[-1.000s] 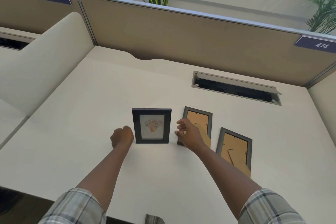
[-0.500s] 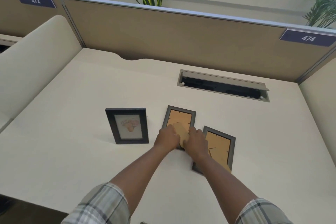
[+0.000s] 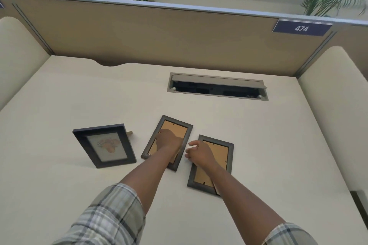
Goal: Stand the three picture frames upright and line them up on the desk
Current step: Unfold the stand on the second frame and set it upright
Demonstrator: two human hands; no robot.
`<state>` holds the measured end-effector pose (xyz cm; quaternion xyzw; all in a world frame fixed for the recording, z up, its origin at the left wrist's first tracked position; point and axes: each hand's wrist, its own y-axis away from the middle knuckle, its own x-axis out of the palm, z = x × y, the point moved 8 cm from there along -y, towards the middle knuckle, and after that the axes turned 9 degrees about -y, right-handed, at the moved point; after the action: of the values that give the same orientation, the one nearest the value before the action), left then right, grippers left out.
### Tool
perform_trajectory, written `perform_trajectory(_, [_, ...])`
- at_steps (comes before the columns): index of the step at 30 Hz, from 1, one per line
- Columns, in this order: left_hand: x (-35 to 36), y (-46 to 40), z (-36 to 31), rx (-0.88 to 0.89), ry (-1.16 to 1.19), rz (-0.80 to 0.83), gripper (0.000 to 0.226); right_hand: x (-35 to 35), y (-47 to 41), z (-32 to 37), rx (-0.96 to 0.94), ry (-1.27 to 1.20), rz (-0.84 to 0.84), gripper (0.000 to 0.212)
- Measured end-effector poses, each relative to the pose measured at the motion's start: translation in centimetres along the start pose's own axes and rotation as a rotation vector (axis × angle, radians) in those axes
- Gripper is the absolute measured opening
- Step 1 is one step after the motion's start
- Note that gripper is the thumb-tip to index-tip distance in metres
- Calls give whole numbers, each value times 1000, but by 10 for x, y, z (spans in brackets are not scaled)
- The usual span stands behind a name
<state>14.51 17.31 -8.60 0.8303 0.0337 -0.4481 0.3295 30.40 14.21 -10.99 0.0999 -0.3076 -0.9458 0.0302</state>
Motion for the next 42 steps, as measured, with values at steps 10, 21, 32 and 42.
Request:
perform_trajectory(10, [-37, 26, -15, 161, 16, 237, 23, -29, 5, 18, -1, -126, -239, 31])
perform_trajectory(21, [-59, 60, -14, 461, 253, 492, 28, 25, 22, 23, 118, -435, 197, 26])
perform_trajectory(32, [-72, 43, 11, 406, 159, 202, 28, -10, 32, 37, -153, -300, 97, 23])
perform_trajectory(42, [-53, 35, 32, 96, 735, 320, 38, -3, 32, 42, -261, -271, 81, 20])
